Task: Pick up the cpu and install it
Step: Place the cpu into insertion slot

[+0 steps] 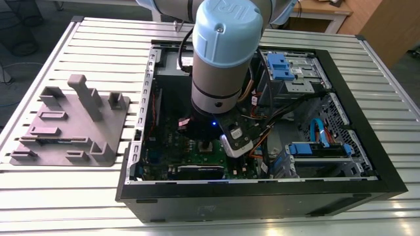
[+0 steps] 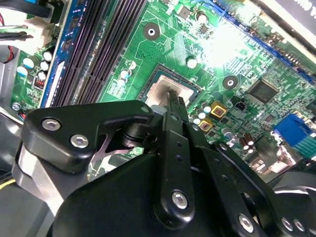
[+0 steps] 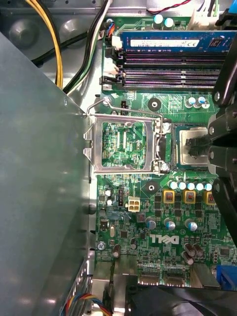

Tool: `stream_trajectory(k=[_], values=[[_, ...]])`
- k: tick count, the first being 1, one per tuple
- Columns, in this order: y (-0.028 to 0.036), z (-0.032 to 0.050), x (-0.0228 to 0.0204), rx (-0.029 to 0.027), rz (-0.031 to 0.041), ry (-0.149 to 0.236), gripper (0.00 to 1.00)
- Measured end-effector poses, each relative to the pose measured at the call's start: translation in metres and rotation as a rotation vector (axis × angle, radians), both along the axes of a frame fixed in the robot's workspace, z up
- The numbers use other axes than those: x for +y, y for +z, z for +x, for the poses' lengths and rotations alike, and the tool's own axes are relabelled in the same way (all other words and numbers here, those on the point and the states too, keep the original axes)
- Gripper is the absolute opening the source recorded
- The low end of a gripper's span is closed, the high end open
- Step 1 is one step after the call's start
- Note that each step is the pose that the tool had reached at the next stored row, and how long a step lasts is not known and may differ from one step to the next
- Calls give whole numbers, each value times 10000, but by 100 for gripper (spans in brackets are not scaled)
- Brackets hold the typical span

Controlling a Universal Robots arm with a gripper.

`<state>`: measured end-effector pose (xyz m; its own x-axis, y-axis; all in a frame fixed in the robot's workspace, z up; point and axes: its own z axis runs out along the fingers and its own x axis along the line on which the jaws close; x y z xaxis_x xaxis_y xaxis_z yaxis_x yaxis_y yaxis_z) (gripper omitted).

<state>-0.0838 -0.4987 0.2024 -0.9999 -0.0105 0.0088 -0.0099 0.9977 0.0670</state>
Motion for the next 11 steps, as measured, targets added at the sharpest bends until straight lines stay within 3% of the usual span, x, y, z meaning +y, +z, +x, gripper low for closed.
stream_trajectory(k=[2, 11], values=[[-6, 0, 0, 0, 0, -267, 11], [-52, 0, 0, 0, -4, -301, 11]])
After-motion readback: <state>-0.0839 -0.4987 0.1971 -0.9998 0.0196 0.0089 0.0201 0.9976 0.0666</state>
